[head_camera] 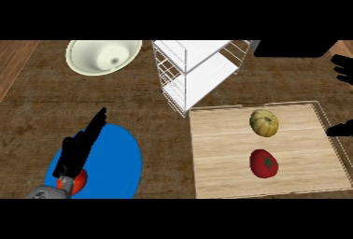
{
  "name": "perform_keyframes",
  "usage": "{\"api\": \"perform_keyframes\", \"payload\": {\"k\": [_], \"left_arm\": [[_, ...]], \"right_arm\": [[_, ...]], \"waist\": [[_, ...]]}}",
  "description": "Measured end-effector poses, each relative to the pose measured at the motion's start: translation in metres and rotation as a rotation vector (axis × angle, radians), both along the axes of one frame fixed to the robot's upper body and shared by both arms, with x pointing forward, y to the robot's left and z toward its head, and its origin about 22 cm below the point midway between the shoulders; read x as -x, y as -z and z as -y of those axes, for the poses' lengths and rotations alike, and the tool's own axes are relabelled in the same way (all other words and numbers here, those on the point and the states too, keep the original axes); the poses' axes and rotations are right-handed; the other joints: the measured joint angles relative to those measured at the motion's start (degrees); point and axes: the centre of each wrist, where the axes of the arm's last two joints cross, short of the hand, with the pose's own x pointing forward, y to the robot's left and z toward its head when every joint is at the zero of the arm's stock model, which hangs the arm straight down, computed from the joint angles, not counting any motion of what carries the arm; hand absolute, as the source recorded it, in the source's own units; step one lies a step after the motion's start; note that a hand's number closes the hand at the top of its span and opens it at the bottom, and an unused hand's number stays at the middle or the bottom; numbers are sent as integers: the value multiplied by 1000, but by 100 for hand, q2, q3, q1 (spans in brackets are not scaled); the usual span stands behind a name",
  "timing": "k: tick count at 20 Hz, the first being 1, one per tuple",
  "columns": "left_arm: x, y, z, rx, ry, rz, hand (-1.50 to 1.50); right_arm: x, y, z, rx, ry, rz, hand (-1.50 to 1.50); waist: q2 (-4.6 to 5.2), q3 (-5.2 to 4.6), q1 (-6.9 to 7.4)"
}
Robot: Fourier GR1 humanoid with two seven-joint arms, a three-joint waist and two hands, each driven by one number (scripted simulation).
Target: Pick the squash from the tray and place it in the tiered shelf
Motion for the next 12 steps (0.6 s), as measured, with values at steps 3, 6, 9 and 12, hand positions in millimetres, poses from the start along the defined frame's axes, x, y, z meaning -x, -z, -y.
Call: {"api": "perform_keyframes", "payload": {"k": [3, 6, 9, 12], "left_arm": [[-1, -1, 1, -1, 12, 6, 0], [-2, -2, 2, -5, 17, 8, 0], [-3, -2, 5, -7, 19, 8, 0], [-1, -3, 6, -7, 18, 1, 0]], "right_arm": [[-2, -24, -19, 246, -22, -54, -150], [-4, -37, -40, 459, -10, -97, -150], [-12, -42, -71, 586, 7, -124, -150], [-23, -32, -103, 625, 3, -153, -150]], "waist": [[8, -10, 67], [15, -11, 104], [26, -4, 130], [26, 0, 106]]}}
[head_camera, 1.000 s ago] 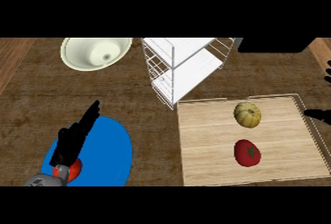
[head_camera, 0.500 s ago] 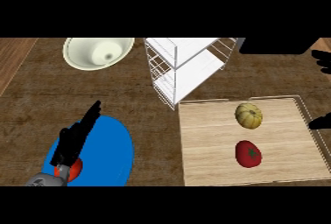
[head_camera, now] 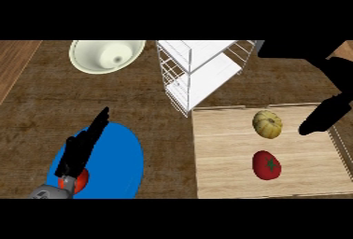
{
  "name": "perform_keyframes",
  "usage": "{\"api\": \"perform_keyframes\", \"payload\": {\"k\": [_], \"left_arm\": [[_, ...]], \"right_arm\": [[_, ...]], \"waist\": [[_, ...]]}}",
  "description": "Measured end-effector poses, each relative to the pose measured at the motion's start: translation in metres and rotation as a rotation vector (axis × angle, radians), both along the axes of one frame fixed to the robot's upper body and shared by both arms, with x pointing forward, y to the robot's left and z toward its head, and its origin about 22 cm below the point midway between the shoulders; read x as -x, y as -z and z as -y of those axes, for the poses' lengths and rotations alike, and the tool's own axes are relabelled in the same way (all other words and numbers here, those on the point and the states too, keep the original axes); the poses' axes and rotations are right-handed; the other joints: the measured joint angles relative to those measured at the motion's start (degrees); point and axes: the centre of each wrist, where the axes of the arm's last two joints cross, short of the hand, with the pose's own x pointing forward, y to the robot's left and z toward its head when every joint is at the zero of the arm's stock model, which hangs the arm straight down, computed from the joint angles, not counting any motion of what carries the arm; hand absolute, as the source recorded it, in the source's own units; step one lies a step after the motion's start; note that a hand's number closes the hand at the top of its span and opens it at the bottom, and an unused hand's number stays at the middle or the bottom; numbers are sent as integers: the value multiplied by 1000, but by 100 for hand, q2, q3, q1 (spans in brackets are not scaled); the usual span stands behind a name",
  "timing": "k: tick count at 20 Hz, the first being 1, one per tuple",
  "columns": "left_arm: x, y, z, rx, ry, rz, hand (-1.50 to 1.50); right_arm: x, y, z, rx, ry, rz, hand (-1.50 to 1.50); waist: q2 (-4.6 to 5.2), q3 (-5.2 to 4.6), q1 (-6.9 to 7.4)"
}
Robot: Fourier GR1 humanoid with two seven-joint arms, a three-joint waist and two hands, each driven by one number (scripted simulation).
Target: Pick the squash from the tray and place it in the tiered shelf
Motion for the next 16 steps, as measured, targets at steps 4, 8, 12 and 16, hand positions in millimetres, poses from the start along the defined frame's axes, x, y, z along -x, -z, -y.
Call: {"api": "perform_keyframes", "payload": {"k": [4, 8, 12, 16], "left_arm": [[-2, 3, -2, 7, -6, 2, 0], [-2, 4, -4, 7, -18, -1, 0], [-4, 4, -9, 12, -28, -1, 0], [-4, 5, -8, 13, -32, -5, 0]], "right_arm": [[-13, 10, -29, -12, -27, -46, -150], [-14, 25, -52, -12, -28, -94, -150], [-16, 34, -62, -3, -13, -131, -150], [-12, 45, -64, 25, -2, -146, -150]], "waist": [[-4, 11, -53], [-10, 10, -96], [-13, 11, -125], [-17, 11, -147]]}}
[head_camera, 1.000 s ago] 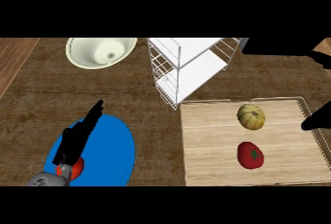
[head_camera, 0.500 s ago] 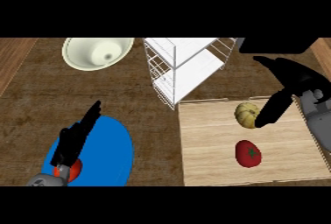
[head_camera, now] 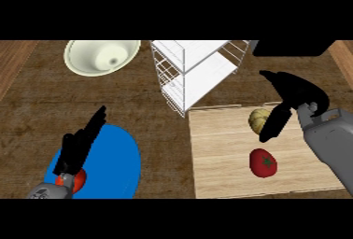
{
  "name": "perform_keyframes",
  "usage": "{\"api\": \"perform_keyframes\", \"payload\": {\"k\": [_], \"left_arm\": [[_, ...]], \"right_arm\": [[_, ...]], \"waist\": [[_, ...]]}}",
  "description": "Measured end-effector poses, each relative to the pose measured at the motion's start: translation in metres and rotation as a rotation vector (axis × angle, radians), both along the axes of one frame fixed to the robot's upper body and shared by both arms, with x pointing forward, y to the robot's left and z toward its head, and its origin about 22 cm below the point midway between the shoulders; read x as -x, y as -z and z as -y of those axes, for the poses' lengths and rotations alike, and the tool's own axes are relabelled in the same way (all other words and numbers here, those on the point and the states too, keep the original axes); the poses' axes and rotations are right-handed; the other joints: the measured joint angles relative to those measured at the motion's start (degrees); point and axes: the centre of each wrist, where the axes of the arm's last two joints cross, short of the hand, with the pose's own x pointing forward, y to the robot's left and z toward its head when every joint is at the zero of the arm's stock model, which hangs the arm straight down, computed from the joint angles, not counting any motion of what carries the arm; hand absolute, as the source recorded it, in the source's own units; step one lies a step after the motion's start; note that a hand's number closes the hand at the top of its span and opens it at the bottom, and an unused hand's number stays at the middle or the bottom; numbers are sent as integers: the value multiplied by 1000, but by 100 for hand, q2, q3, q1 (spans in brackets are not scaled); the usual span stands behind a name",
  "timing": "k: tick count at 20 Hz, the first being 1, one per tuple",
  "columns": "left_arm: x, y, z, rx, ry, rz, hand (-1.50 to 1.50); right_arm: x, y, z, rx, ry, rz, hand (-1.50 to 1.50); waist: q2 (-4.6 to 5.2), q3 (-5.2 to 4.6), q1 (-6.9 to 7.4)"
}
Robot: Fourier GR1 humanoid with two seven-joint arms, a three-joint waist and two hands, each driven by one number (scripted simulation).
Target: Pick the squash from the tray and place it in the tiered shelf
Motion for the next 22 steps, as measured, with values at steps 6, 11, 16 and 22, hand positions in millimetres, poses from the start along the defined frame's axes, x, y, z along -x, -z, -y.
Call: {"api": "perform_keyframes", "payload": {"k": [6, 11, 16, 22], "left_arm": [[4, 1, -2, -10, 5, 9, 0], [5, 2, 0, -5, 5, 14, 0], [1, 3, 3, -5, 6, 11, 0], [4, 1, 3, -7, 3, 7, 0]], "right_arm": [[7, 12, -2, 70, 16, 15, -150], [6, 19, 2, 103, 20, 4, -150], [2, 29, 5, 134, 19, -17, -150], [-1, 42, 8, 170, 21, -41, -150]], "waist": [[-6, 7, -10], [-5, 9, -7], [0, 11, -4], [1, 8, 2]]}}
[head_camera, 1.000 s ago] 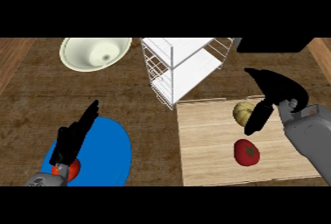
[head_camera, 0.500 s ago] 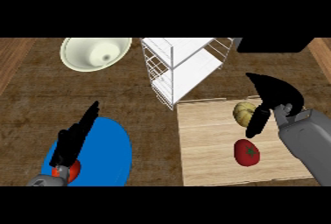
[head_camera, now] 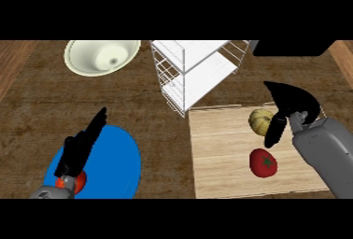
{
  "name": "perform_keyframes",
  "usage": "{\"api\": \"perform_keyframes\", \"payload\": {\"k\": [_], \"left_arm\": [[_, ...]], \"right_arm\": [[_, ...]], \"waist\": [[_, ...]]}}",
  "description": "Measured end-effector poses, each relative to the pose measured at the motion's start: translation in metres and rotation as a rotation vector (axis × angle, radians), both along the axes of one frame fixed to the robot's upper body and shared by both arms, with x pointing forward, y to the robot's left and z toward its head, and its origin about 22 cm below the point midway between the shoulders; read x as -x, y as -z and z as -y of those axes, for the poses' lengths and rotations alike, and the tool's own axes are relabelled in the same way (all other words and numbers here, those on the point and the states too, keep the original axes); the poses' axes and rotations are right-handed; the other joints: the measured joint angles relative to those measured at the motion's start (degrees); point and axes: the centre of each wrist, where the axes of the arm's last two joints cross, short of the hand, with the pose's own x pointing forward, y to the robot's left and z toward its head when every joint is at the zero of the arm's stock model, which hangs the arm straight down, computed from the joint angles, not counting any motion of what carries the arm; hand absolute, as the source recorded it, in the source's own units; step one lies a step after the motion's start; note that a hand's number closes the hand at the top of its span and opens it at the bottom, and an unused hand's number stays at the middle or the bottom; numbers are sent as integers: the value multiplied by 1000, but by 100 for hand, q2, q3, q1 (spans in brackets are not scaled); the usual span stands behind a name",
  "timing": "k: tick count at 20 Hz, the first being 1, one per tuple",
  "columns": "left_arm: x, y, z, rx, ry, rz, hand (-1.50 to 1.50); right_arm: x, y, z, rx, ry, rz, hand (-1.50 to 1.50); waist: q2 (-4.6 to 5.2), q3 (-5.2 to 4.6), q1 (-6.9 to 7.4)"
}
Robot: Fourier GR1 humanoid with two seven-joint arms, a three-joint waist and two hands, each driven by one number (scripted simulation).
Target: Pick the squash from the tray and place it in the tiered shelf
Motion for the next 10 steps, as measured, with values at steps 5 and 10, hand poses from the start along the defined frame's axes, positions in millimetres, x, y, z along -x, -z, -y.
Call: {"api": "perform_keyframes", "payload": {"k": [5, 10], "left_arm": [[2, 0, -2, -2, 1, 1, 0], [4, 0, -2, 3, 4, 4, 0]], "right_arm": [[-3, 11, 1, 18, 3, -22, -150], [-4, 23, 4, 12, 11, -43, 150]], "waist": [[1, 0, 2], [0, 2, -1]]}}
